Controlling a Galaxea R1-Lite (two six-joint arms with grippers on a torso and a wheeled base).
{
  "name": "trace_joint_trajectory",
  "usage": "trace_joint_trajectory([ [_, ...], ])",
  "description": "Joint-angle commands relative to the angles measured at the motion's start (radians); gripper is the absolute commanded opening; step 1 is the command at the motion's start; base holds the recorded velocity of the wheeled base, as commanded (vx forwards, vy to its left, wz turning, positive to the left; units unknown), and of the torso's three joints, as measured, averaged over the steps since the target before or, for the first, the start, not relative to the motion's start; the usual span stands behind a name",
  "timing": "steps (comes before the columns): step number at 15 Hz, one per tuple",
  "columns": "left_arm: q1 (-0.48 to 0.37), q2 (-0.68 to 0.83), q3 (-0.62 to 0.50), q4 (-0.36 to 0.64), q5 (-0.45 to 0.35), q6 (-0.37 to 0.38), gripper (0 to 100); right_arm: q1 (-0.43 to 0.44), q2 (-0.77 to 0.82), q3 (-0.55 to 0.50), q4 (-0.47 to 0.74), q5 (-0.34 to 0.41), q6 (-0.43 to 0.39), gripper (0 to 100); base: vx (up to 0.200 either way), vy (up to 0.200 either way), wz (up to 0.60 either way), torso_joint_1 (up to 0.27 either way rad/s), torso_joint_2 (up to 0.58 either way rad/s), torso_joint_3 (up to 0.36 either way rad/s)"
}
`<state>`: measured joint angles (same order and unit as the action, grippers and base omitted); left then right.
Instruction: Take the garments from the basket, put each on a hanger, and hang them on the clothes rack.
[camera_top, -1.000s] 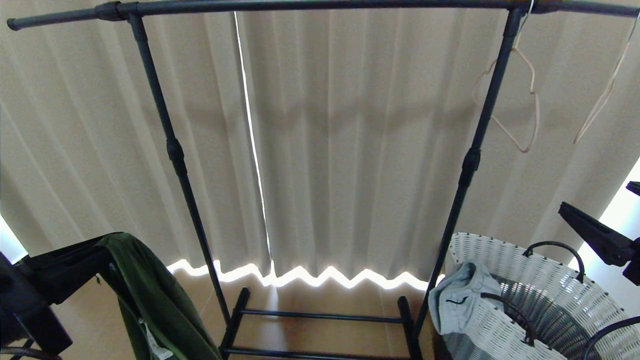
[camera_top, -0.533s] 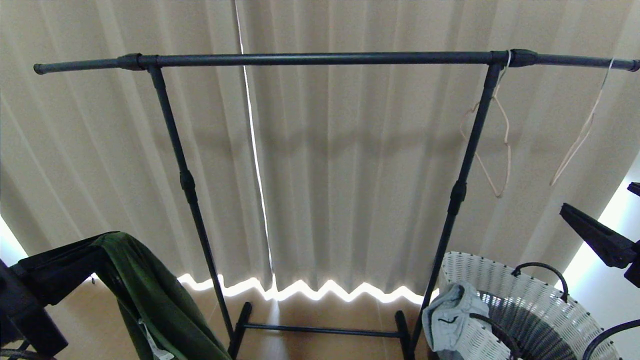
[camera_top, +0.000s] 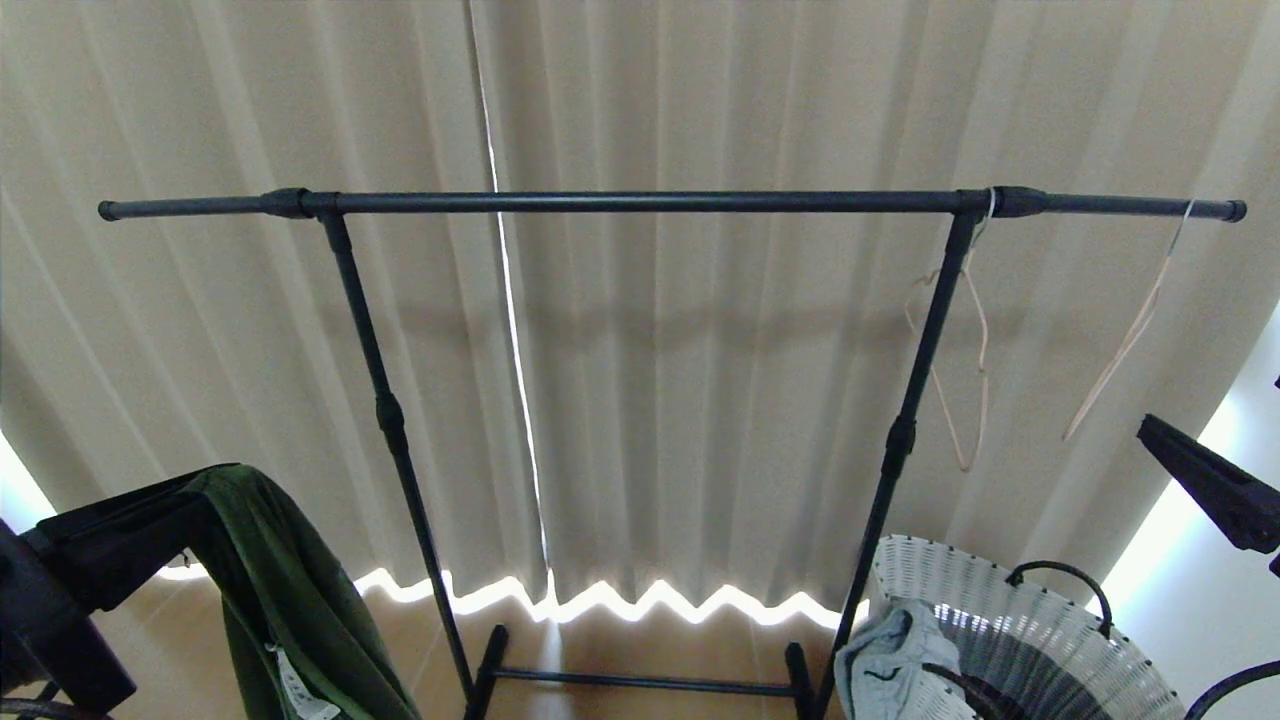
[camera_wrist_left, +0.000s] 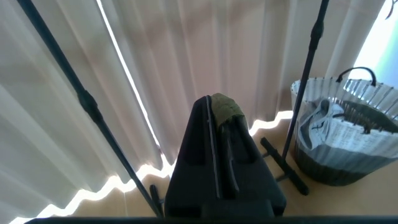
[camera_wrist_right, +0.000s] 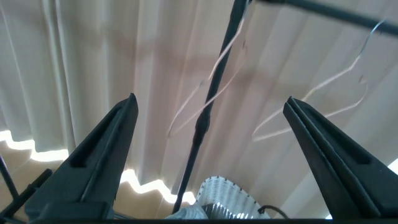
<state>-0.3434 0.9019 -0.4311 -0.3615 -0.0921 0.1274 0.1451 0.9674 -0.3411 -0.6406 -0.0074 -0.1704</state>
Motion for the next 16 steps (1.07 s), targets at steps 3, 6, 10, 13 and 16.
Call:
trace_joint_trajectory([
  [3, -0.002, -0.001, 0.0, -0.001, 0.0, 0.0, 0, 0.001, -0.003, 0.001, -0.001, 0.0, 0.0, 100, 0.0, 0.0, 0.0, 0.124, -0.27, -0.154],
  [6, 0.0, -0.031, -0.005, -0.002, 0.0, -0.006, 0, 0.001, -0.003, 0.002, 0.001, 0.0, 0.0, 100, 0.0, 0.0, 0.0, 0.014, -0.03, -0.017],
  [10, -0.002, -0.043, -0.011, -0.001, -0.003, -0.006, 0, 0.001, -0.003, 0.005, 0.001, 0.0, 0.0, 100, 0.0, 0.0, 0.0, 0.0, 0.0, 0.0],
  [13, -0.002, -0.04, -0.005, -0.001, -0.003, -0.003, 0, 0.001, -0.003, 0.004, 0.001, 0.0, 0.0, 100, 0.0, 0.0, 0.0, 0.0, 0.0, 0.0],
  [16, -0.003, -0.04, -0.003, -0.001, -0.003, -0.003, 0, 0.001, -0.003, 0.005, 0.001, 0.0, 0.0, 100, 0.0, -0.067, 0.0, 0.001, 0.0, 0.001],
])
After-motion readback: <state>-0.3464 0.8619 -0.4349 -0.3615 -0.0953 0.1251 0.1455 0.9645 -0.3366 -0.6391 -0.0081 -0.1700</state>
